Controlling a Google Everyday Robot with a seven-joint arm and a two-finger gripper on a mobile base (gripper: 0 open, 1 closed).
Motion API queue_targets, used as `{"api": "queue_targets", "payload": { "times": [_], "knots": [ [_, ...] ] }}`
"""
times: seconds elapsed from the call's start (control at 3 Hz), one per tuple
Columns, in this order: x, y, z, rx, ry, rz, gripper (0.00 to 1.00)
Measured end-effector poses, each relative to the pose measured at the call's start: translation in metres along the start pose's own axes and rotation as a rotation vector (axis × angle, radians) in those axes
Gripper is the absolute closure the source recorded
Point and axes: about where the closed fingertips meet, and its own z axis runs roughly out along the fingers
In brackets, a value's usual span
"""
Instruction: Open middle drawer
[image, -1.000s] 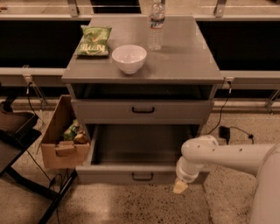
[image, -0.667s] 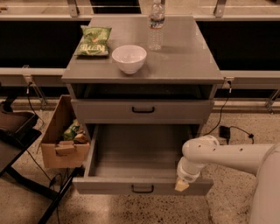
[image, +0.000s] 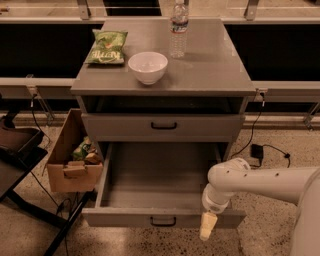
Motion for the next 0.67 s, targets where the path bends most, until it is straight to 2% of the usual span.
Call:
{"api": "queue_targets", "payload": {
  "times": [0.33, 0.67],
  "knots": [
    [0.0, 0.0, 0.0, 0.0, 0.0, 0.0, 0.0],
    [-0.0017, 0.0004, 0.0014, 0.014, -0.042, -0.007, 0.0]
  ]
}}
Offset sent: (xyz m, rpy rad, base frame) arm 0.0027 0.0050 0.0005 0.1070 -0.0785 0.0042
